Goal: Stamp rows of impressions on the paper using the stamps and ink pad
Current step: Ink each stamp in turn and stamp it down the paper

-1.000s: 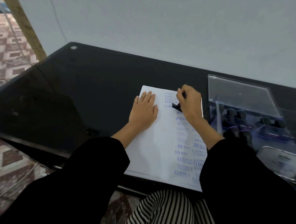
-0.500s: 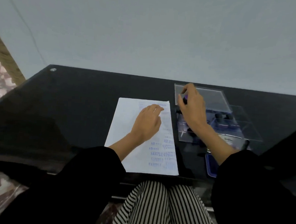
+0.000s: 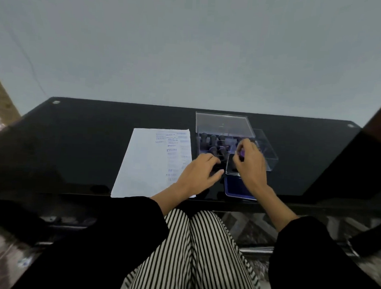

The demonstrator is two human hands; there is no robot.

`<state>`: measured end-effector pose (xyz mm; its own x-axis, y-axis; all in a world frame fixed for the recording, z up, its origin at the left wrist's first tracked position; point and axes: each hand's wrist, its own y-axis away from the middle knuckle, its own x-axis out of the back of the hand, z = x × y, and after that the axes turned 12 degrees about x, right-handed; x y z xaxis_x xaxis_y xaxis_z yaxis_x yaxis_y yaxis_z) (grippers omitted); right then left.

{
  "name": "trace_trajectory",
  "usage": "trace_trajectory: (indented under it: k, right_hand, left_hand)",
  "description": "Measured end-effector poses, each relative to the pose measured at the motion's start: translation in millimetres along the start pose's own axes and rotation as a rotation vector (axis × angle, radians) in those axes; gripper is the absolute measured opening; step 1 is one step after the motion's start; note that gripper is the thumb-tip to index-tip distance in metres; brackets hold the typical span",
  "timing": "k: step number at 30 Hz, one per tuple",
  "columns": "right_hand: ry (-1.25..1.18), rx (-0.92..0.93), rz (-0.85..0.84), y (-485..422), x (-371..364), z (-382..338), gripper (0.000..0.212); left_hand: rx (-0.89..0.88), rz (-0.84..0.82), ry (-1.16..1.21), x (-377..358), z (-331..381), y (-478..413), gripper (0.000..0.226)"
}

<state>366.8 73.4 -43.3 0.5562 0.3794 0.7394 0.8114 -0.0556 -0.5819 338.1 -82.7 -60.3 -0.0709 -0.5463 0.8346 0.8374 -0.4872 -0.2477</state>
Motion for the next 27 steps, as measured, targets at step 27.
trace_trajectory:
  k: [27]
  right_hand:
    - [0.043,-0.143,-0.067,51,-9,35,0.019]
  left_hand:
    - [0.191,-0.133,-0.042,-88,12,10,0.078]
